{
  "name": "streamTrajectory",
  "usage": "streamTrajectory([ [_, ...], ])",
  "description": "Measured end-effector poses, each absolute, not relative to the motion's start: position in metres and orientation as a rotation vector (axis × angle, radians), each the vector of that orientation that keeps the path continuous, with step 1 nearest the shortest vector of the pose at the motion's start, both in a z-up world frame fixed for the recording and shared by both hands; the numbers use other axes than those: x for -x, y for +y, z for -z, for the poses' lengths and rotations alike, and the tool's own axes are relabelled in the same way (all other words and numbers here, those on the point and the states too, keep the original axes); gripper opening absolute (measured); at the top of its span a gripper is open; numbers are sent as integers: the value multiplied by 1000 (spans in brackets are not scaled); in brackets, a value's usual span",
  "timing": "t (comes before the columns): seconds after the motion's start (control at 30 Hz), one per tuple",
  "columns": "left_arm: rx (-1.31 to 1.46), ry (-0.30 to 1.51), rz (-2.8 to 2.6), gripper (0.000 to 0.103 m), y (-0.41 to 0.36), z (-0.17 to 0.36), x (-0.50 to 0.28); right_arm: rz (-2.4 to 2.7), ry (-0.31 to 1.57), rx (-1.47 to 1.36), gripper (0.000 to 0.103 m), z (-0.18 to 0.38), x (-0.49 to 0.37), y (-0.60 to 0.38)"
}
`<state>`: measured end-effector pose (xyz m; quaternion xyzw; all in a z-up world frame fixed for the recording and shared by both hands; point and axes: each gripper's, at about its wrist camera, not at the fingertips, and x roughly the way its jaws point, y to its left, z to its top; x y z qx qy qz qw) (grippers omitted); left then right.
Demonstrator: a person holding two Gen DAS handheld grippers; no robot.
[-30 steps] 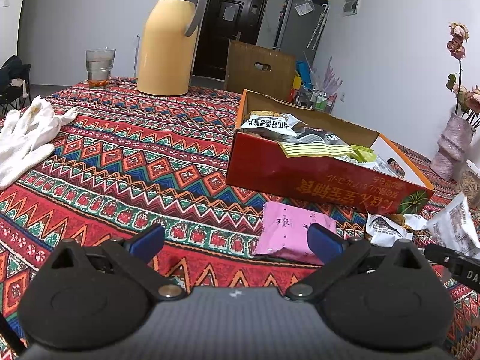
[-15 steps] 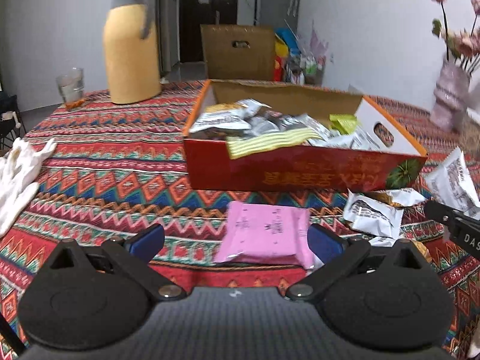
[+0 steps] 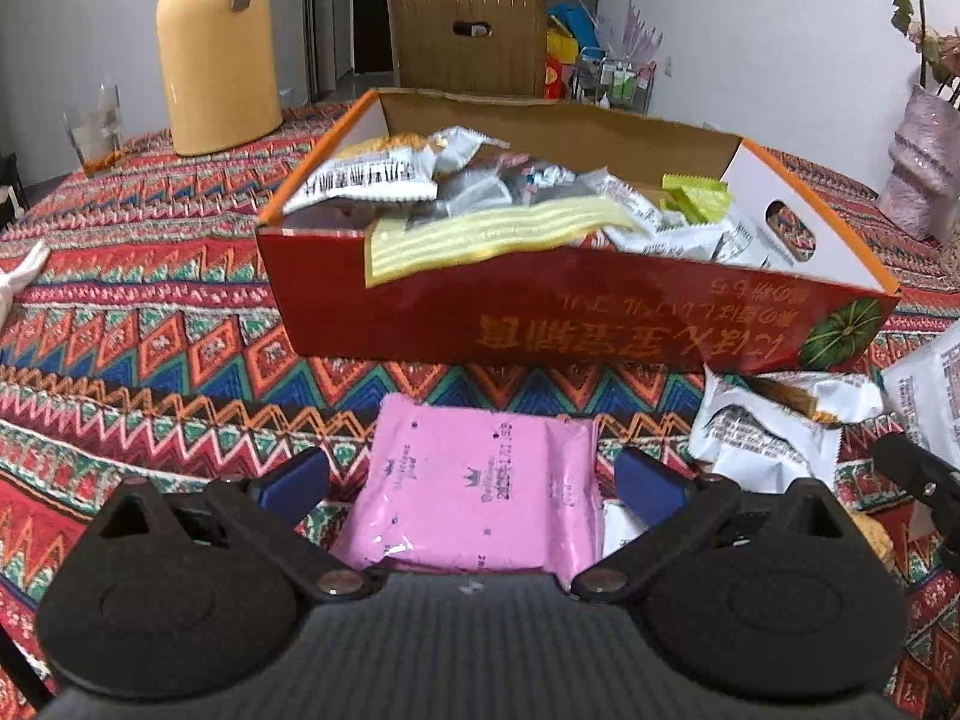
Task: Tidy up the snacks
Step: 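Grasp the pink packet with the left gripper while the right gripper holds the white packet, then carry both packets over the box and open both grippers to drop them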
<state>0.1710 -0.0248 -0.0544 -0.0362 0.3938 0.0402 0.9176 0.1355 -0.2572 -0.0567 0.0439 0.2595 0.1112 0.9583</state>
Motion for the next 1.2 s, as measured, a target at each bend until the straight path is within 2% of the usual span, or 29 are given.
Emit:
streamTrajectory([
  [0.23, 57, 802, -81, 102, -28, 64, -170, -220, 520, -98, 15, 59, -135, -258],
  [0.3, 60, 787, -74, 87, -27, 63, -168, -207, 520, -85, 15, 59, -135, -256],
  [0.37, 58, 773, -61, 78, -29, 59, -166, -208, 516, -84, 15, 59, -135, -255],
  [0.47, 55, 759, -45, 70, -31, 58, -163, -217, 504, -97, 15, 60, -134, -257],
  [0.77, 49, 735, -45, 68, -32, 52, -154, -198, 512, -93, 15, 60, -137, -254],
  [1.2, 66, 634, 29, 68, -29, 12, -113, -213, 501, -67, 15, 41, -126, -246],
])
